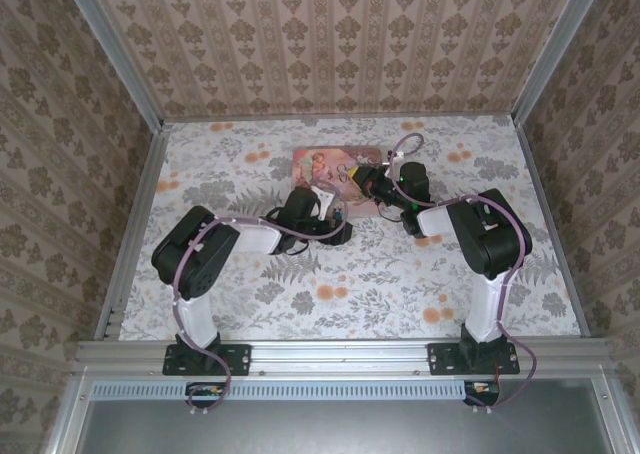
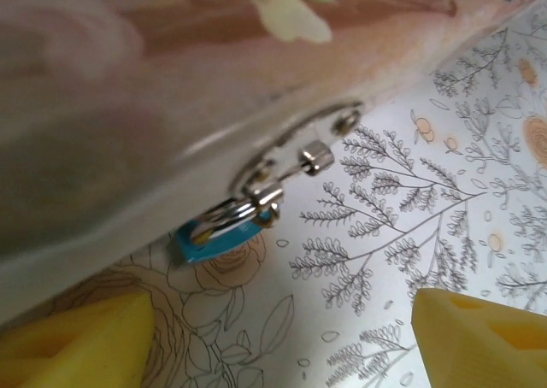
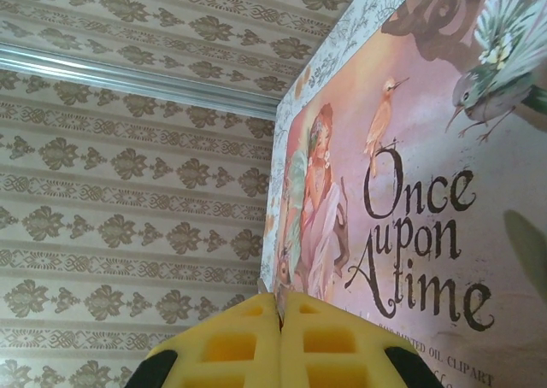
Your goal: Unlock a padlock with a key
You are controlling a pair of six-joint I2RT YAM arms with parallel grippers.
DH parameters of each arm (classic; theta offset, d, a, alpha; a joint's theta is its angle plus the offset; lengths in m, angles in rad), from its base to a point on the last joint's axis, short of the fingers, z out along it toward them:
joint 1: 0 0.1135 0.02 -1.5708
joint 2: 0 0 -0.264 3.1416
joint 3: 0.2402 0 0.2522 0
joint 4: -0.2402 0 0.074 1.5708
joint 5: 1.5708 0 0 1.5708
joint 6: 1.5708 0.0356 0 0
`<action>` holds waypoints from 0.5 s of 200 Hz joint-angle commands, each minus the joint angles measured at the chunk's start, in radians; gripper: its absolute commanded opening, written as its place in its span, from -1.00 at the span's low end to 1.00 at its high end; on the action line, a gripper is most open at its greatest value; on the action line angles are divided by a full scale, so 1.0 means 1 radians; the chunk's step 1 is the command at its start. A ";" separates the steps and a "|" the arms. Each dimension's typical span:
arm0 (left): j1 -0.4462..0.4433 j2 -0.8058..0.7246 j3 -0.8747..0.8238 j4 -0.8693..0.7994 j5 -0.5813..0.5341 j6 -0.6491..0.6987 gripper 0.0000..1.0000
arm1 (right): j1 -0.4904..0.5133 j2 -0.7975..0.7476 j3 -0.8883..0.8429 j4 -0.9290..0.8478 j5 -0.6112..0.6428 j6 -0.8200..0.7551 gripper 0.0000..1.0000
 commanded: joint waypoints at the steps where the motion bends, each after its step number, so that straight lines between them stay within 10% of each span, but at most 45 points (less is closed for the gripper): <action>1: -0.019 0.045 -0.006 0.095 -0.074 0.042 0.58 | -0.003 0.036 -0.028 -0.005 0.004 -0.005 -1.00; 100: -0.022 0.071 -0.025 0.288 -0.081 -0.073 0.54 | -0.003 0.050 -0.034 -0.018 0.004 -0.013 -1.00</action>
